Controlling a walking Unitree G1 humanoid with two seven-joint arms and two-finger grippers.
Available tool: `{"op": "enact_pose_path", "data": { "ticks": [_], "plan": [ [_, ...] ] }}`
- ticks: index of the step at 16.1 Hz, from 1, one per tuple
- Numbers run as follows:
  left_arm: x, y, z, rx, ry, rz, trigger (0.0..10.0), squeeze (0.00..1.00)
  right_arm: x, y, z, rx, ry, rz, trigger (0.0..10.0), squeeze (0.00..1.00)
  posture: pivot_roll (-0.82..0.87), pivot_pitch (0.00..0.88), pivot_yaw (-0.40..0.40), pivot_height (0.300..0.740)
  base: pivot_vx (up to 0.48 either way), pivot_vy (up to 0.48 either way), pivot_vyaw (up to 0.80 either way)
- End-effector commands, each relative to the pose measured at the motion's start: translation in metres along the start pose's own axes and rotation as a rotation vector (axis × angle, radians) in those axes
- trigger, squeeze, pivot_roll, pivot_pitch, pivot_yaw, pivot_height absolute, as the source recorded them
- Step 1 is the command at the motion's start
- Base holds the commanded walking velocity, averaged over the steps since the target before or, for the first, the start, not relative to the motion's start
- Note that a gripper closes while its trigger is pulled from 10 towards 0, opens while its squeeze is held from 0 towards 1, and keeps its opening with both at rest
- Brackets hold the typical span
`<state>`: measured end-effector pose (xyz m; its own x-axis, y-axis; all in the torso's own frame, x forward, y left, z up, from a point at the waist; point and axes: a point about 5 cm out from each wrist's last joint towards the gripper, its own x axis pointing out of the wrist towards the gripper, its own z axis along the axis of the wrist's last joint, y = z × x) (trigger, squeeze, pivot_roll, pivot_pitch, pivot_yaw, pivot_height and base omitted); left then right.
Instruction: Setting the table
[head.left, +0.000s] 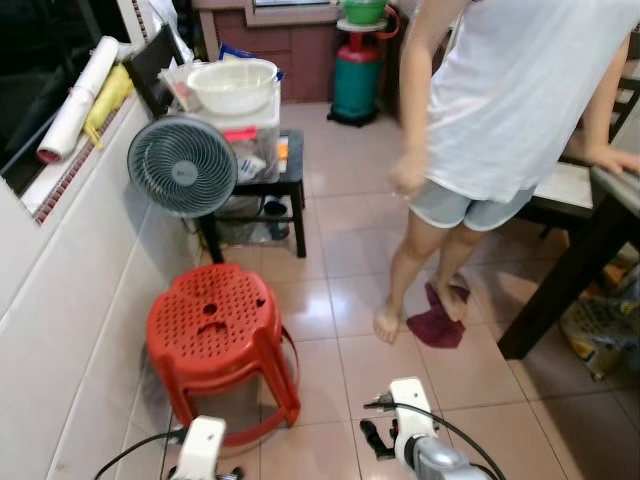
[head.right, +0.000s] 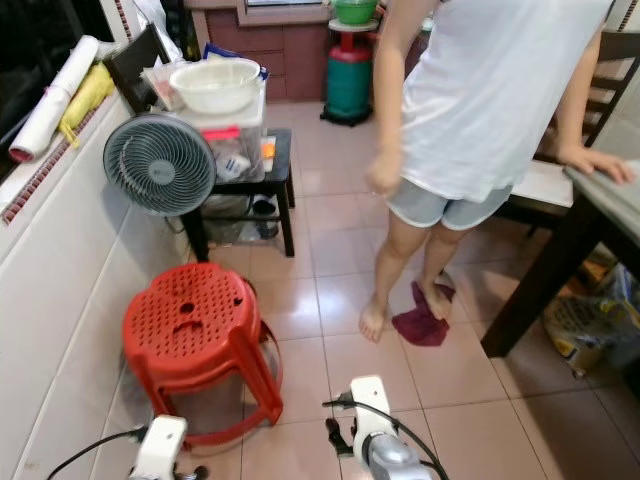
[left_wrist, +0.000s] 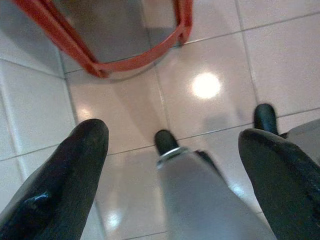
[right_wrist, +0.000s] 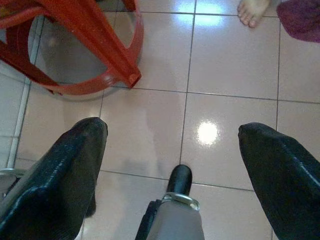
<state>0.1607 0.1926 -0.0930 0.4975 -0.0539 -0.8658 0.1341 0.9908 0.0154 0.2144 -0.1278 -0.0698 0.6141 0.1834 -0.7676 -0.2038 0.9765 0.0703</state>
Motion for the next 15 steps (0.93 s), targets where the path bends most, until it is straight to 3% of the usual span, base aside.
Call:
{"op": "enact_pose_path", "data": {
  "ticks": [1,5,11,15],
  "plan": [
    [-0.001,0.004,0.001,0.005,-0.010,-0.003,10.0,0.00,0.001,0.001,0.004,-0.015,-0.006,0.001,10.0,0.00,-0.16,0.000,0.032,0.740,0.000,0.000,0.00],
    [-0.002,0.007,-0.001,0.007,-0.004,0.000,10.0,0.00,-0.001,0.000,-0.006,-0.021,0.019,-0.003,10.0,0.00,-0.16,0.000,0.032,0.740,0.000,0.000,-0.60],
    [0.006,-0.024,0.016,0.042,-0.010,-0.033,10.0,0.00,-0.003,0.001,-0.019,-0.031,0.047,-0.007,10.0,0.00,-0.17,0.000,0.031,0.740,0.000,0.000,-0.80],
    [0.005,-0.019,0.010,0.043,-0.001,-0.030,10.0,0.00,-0.009,-0.002,-0.040,-0.037,0.082,-0.012,10.0,0.00,-0.17,0.000,0.029,0.740,0.000,0.000,-0.80]
  ]
}}
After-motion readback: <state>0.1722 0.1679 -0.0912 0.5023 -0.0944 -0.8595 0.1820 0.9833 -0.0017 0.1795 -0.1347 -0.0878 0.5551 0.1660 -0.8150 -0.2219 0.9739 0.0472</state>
